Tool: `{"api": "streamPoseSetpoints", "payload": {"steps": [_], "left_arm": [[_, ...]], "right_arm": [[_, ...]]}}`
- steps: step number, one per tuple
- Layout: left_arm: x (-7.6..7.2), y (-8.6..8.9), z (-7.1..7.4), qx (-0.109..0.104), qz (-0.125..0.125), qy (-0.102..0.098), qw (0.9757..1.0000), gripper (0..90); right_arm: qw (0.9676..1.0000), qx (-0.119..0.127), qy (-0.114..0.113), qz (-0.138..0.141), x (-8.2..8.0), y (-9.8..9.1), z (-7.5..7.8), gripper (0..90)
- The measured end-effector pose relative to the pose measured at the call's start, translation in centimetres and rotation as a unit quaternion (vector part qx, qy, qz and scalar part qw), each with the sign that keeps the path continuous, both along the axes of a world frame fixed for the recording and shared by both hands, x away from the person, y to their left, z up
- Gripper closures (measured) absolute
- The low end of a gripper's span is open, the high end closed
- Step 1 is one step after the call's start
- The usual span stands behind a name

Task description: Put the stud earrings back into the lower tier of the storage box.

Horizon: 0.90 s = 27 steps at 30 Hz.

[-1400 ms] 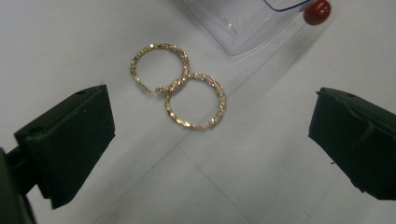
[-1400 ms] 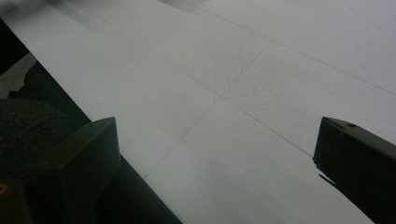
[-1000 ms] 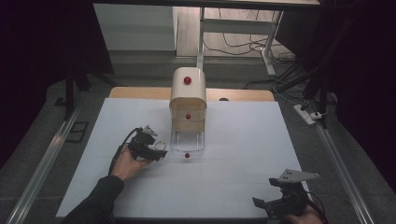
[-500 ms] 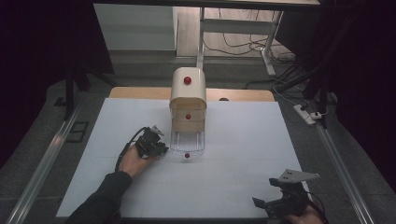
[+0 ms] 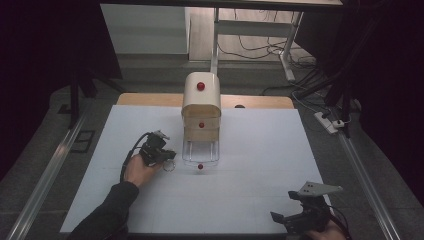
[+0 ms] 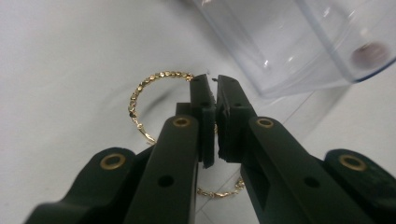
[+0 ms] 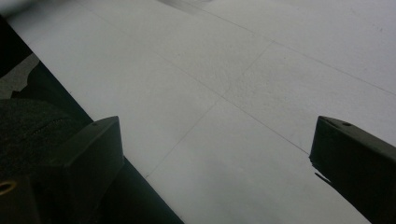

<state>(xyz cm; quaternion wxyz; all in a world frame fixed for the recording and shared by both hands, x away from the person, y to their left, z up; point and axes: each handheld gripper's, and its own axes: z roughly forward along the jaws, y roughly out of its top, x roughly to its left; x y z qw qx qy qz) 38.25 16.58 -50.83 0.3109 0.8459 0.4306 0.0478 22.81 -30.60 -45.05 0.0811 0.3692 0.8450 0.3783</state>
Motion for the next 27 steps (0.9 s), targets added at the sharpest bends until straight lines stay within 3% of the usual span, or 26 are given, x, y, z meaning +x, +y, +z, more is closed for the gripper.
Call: {"api": "streamPoseSetpoints", "payload": {"steps": [5, 9, 19, 27], "left_arm": [[-0.4, 0.2, 0.7, -0.013, 0.006, -0.010, 0.9998, 86.3], [-0.9, 0.0, 1.8, -0.024, 0.002, -0.030, 0.9992, 86.3], [-1.9, -0.2, 4.6, -0.034, -0.005, -0.065, 0.9973, 86.3], [-2.5, -1.6, 6.0, -0.055, -0.023, -0.076, 0.9953, 86.3]], "right_arm": [[1.0000, 0.001, 0.000, 0.001, 0.0, 0.0, 0.0, 2.4], [1.0000, 0.001, -0.001, 0.001, 0.0, 0.0, 0.0, 2.4], [1.0000, 0.001, 0.000, 0.002, 0.0, 0.0, 0.0, 2.4], [1.0000, 0.001, 0.000, 0.002, 0.0, 0.0, 0.0, 2.4]]}}
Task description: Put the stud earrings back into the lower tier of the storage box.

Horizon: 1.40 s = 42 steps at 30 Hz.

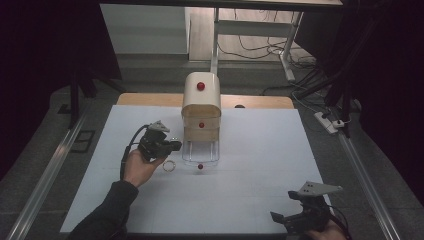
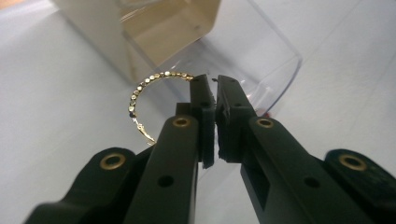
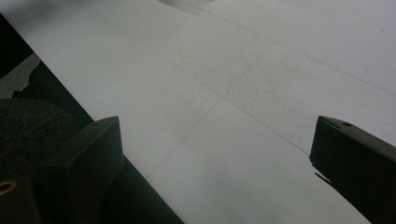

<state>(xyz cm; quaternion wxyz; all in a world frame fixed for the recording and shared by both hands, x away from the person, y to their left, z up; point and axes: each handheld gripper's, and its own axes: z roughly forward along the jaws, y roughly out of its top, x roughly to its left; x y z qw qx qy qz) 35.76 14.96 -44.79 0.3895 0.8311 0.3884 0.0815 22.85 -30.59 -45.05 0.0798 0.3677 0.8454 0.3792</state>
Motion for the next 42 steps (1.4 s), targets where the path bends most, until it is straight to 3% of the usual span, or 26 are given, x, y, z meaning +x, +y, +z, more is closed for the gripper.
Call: {"api": "streamPoseSetpoints", "payload": {"steps": [10, 21, 31, 37, 42], "left_arm": [[-0.1, -2.5, 0.4, -0.016, -0.030, -0.007, 0.9994, 86.2], [0.2, -5.0, -0.7, -0.006, -0.055, -0.008, 0.9984, 86.1], [0.8, -5.6, -2.8, 0.016, -0.047, 0.001, 0.9988, 85.6], [0.9, -5.6, -3.3, 0.013, -0.044, 0.008, 0.9989, 84.3], [0.8, -5.2, -2.7, -0.002, -0.037, 0.005, 0.9993, 73.7]], "right_arm": [[1.0000, -0.001, 0.003, 0.001, 0.0, 0.1, 0.0, 2.5], [1.0000, -0.004, 0.005, 0.005, 0.0, 0.1, -0.1, 2.5], [0.9999, -0.005, 0.006, 0.007, 0.1, 0.1, -0.1, 2.6], [0.9999, -0.004, 0.006, 0.008, 0.1, 0.1, -0.1, 2.6], [0.9999, -0.003, 0.005, 0.009, 0.1, 0.1, -0.1, 2.6]]}}
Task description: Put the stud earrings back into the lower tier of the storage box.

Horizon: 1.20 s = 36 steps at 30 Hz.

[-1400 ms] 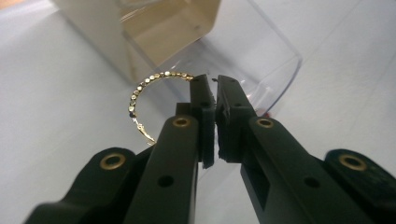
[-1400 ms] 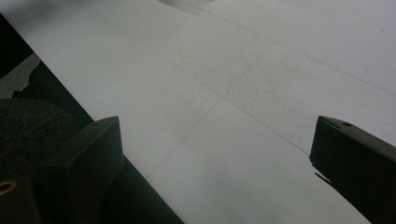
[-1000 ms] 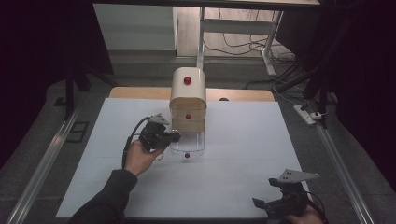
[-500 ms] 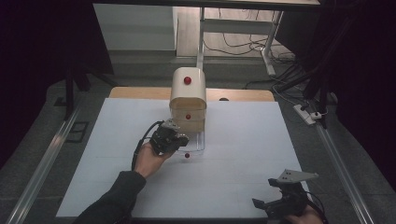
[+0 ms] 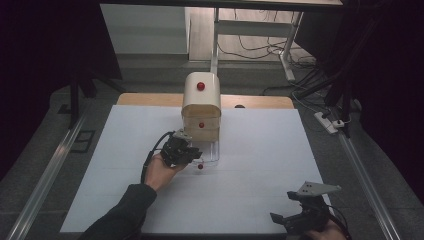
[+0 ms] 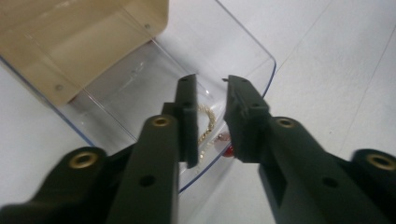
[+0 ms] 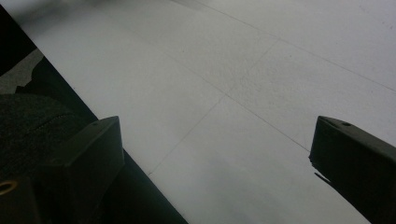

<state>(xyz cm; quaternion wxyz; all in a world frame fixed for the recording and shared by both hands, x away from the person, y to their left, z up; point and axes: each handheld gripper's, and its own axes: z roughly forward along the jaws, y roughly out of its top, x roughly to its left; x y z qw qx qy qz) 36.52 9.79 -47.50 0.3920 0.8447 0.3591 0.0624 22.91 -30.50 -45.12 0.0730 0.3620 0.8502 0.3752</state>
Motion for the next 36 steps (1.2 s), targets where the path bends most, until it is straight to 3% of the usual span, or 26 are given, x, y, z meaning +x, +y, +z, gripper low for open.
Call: {"api": "streamPoseSetpoints", "payload": {"steps": [8, 13, 16, 19, 29, 36], "left_arm": [[-0.7, 1.2, 1.5, -0.005, 0.005, -0.004, 1.0000, 60.9], [-1.2, 2.3, 1.7, -0.004, 0.014, -0.001, 0.9999, 49.6], [-1.4, 3.0, 1.6, -0.005, 0.020, 0.002, 0.9998, 39.2], [-1.7, 3.7, 1.6, -0.004, 0.020, 0.003, 0.9998, 36.3], [-2.4, 5.4, 0.7, -0.035, 0.033, 0.015, 0.9987, 17.4], [-2.6, 6.2, -0.3, -0.055, 0.025, 0.031, 0.9977, 3.9]], "right_arm": [[1.0000, -0.001, -0.001, 0.002, -0.1, 0.0, 0.0, 2.6], [1.0000, 0.000, -0.002, 0.002, -0.1, 0.0, 0.1, 2.6], [1.0000, 0.000, -0.003, 0.002, -0.1, 0.0, 0.1, 2.6], [1.0000, 0.000, -0.003, 0.003, -0.1, 0.0, 0.1, 2.6], [1.0000, 0.000, -0.004, 0.004, -0.1, 0.1, 0.0, 2.6], [1.0000, 0.001, -0.003, 0.004, -0.1, 0.1, 0.0, 2.6]]}}
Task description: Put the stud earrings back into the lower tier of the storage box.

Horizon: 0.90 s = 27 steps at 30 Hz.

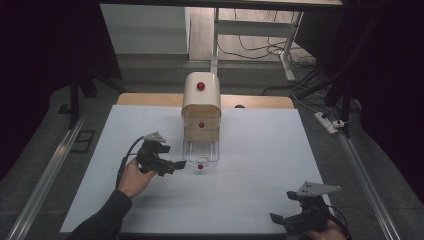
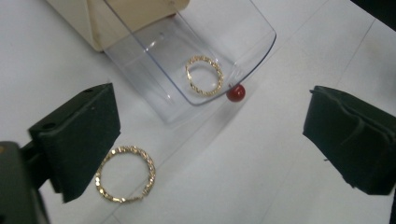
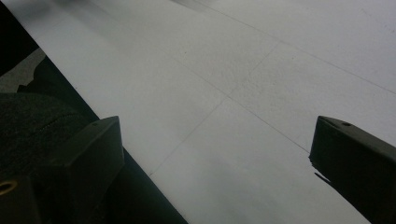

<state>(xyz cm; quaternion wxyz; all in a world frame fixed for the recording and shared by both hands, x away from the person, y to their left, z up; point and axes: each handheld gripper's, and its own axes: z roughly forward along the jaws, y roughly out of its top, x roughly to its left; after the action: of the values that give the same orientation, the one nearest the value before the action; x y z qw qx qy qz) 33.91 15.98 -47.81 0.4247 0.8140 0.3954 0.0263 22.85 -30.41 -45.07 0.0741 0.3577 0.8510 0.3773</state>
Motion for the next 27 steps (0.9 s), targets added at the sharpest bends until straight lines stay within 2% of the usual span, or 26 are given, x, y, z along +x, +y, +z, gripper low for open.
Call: {"api": "streamPoseSetpoints", "payload": {"steps": [3, 6, 11, 19, 21, 24, 27], "left_arm": [[-0.2, 0.3, -0.6, 0.009, -0.006, -0.003, 0.9999, 2.0], [-0.5, 0.5, -1.3, 0.030, -0.009, -0.002, 0.9995, 0.2], [-0.7, 0.4, -2.8, 0.049, -0.018, 0.011, 0.9985, 0.0], [0.0, -0.1, -5.1, 0.084, -0.032, 0.032, 0.9954, 0.0], [0.2, -0.2, -5.6, 0.100, -0.037, 0.029, 0.9939, 0.0], [0.3, -0.5, -6.0, 0.110, -0.046, 0.019, 0.9926, 0.1], [0.0, -1.0, -6.1, 0.132, -0.055, 0.003, 0.9898, 0.4]], "right_arm": [[1.0000, 0.001, 0.001, -0.001, 0.0, 0.0, 0.0, 2.6], [1.0000, 0.001, 0.001, -0.001, 0.0, 0.0, 0.0, 2.6], [1.0000, 0.001, 0.000, 0.001, 0.0, 0.0, 0.0, 2.6], [1.0000, 0.000, 0.001, 0.002, 0.1, 0.0, 0.0, 2.6], [1.0000, -0.001, 0.001, 0.003, 0.1, 0.1, 0.0, 2.6], [1.0000, -0.001, 0.002, 0.003, 0.1, 0.1, 0.0, 2.6], [1.0000, -0.001, 0.003, 0.002, 0.1, 0.0, 0.0, 2.6]]}}
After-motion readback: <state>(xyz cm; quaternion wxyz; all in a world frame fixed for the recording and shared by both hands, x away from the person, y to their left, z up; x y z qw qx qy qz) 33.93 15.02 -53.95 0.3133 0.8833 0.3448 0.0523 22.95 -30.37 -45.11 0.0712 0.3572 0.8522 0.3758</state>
